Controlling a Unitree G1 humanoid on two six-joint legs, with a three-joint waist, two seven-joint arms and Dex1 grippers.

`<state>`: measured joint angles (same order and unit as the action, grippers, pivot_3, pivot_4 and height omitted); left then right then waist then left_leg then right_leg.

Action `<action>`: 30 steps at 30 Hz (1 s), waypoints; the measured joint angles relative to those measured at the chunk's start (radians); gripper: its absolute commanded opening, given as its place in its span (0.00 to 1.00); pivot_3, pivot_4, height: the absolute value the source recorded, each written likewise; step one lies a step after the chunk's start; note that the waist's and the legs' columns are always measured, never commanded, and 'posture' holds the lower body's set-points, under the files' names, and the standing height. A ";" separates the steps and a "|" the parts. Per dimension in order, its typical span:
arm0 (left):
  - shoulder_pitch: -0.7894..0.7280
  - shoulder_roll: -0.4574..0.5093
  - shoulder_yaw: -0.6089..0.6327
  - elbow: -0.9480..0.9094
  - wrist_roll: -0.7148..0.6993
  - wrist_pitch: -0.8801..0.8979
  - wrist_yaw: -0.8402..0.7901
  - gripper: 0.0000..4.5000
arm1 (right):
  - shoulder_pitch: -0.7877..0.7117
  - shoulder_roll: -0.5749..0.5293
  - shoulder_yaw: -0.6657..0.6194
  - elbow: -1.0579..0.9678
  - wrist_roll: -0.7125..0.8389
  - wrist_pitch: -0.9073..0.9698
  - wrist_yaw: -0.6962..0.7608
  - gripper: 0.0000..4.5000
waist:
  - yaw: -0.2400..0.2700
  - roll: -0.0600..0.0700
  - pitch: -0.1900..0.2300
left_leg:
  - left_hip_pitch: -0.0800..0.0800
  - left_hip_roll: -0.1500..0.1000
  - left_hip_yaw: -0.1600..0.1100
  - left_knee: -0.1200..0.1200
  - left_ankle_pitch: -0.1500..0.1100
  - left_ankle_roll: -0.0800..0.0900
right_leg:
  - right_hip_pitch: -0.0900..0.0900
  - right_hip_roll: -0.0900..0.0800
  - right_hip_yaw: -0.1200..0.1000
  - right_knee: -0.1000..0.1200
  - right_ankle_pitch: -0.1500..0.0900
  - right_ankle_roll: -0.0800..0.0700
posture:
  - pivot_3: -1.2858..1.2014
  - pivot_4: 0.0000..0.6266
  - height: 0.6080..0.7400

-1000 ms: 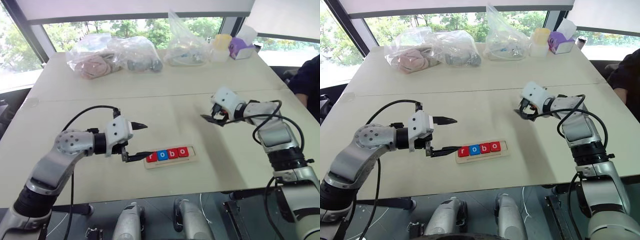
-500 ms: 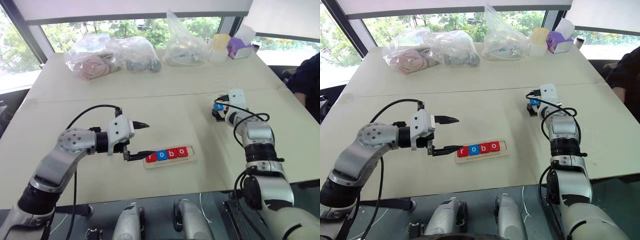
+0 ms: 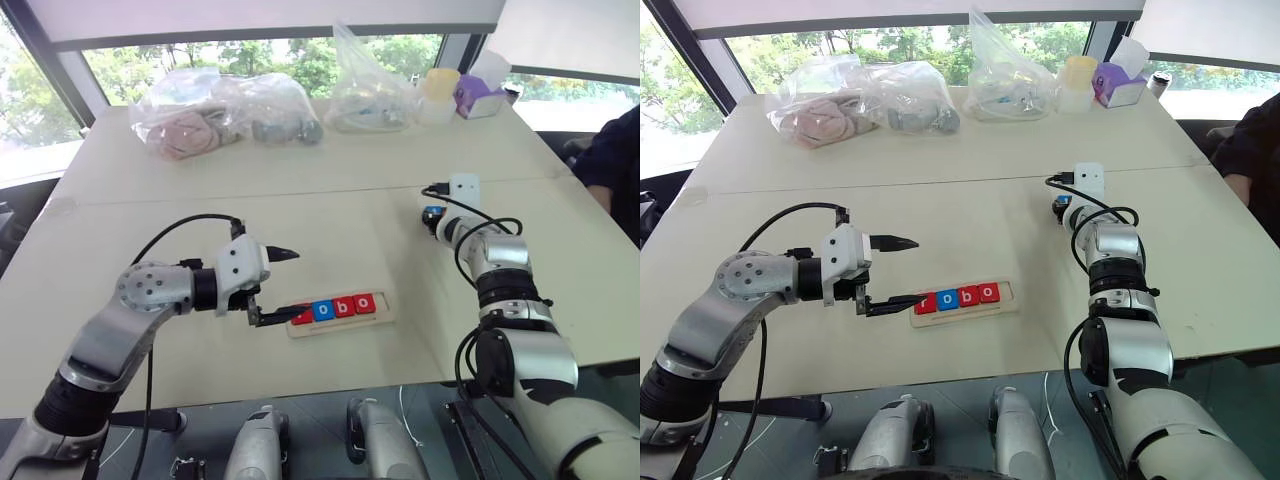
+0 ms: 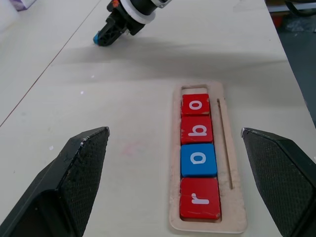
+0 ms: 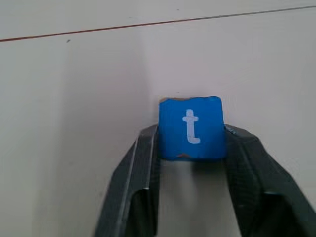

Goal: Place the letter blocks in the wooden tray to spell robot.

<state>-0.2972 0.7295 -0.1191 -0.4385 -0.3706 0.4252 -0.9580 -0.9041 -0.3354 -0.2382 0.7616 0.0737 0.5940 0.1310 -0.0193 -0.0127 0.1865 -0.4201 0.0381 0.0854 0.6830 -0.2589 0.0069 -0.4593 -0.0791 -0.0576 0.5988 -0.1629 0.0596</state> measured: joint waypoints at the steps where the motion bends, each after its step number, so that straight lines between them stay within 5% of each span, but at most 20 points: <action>1: 0.002 0.000 0.000 0.000 0.000 0.000 0.000 1.00 | 0.001 0.000 0.001 -0.005 0.002 0.007 0.001 0.26 | 0.000 0.000 0.000 | 0.000 0.000 0.000 0.000 0.000 0.000 | 0.000 0.000 0.000 0.000 0.000 0.000 | 0.52 0.24 1.00; 4: 0.009 0.001 -0.003 -0.001 0.000 -0.002 -0.001 1.00 | 0.073 -0.009 0.026 -0.148 0.009 0.071 0.019 0.26 | 0.003 0.000 0.000 | -0.001 0.000 -0.001 -0.001 0.000 0.000 | -0.001 0.000 0.000 0.000 -0.001 0.001 | 0.52 0.24 1.00; 11: 0.027 0.033 0.008 0.004 -0.002 -0.027 -0.040 1.00 | 0.494 -0.037 0.048 -0.948 0.091 0.497 0.057 0.26 | 0.009 0.002 -0.001 | -0.004 0.000 -0.004 -0.002 0.000 0.000 | -0.003 -0.001 -0.001 0.000 -0.001 0.003 | 0.52 0.24 1.00; 16: 0.025 0.039 0.015 0.034 -0.002 -0.062 -0.071 1.00 | 0.692 -0.026 0.051 -1.345 0.144 0.746 0.057 0.26 | 0.006 0.002 -0.001 | -0.001 0.004 -0.003 0.000 0.000 0.000 | -0.002 -0.001 -0.001 0.000 -0.003 0.004 | 0.52 0.24 1.00; 29: 0.005 0.012 0.020 0.074 -0.017 -0.078 -0.087 1.00 | 0.758 0.045 0.073 -1.528 0.163 0.906 0.022 0.26 | 0.007 0.002 -0.001 | -0.006 0.004 -0.002 -0.001 -0.001 -0.001 | -0.006 -0.001 -0.001 -0.003 -0.001 0.000 | 0.52 0.24 1.00; 30: 0.004 0.012 0.021 0.074 -0.019 -0.074 -0.084 1.00 | 0.758 0.044 0.075 -1.528 0.163 0.906 0.021 0.37 | 0.007 0.002 -0.001 | -0.006 0.004 -0.002 -0.001 -0.001 -0.001 | -0.006 -0.001 -0.001 -0.003 -0.002 0.002 | 0.52 0.24 1.00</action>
<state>-0.2932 0.7418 -0.0977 -0.3649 -0.3899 0.3516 -1.0417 -0.1458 -0.2910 -0.1635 -0.7666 0.2365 1.5003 0.1523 -0.0125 -0.0109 0.1860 -0.4259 0.0419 0.0831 0.6817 -0.2595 0.0063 -0.4651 -0.0797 -0.0584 0.5958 -0.1649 0.0614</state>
